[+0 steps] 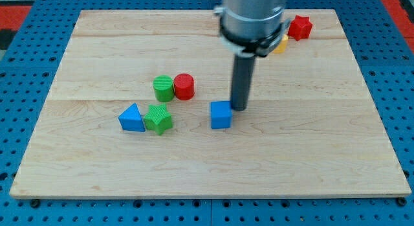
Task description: Place the red circle towards the top left side of the yellow hexagon
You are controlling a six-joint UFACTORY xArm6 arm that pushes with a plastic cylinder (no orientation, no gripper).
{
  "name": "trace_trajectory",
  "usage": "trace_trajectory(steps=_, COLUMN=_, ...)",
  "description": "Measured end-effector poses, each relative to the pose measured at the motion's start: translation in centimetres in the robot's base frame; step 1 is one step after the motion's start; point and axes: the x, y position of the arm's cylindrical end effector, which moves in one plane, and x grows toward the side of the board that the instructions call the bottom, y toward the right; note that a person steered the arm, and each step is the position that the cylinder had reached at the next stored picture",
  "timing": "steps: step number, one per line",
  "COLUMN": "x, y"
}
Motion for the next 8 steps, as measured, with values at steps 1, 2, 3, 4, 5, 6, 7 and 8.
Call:
trace_trajectory(steps=1, x=-0.7, y=-7.4)
trace_trajectory(steps=2, x=-1.3, y=-11.9)
trace_trajectory(steps=3, x=-3.4, y=-10.2)
trace_trajectory(steps=4, x=-3.5, y=-6.2)
trace_trajectory(steps=5, x=-4.3, y=-5.2)
trace_trajectory(steps=6, x=-5.6, y=-3.1)
trace_trajectory(steps=7, x=-8.7, y=-3.0)
trace_trajectory(steps=8, x=-11.2, y=-4.0)
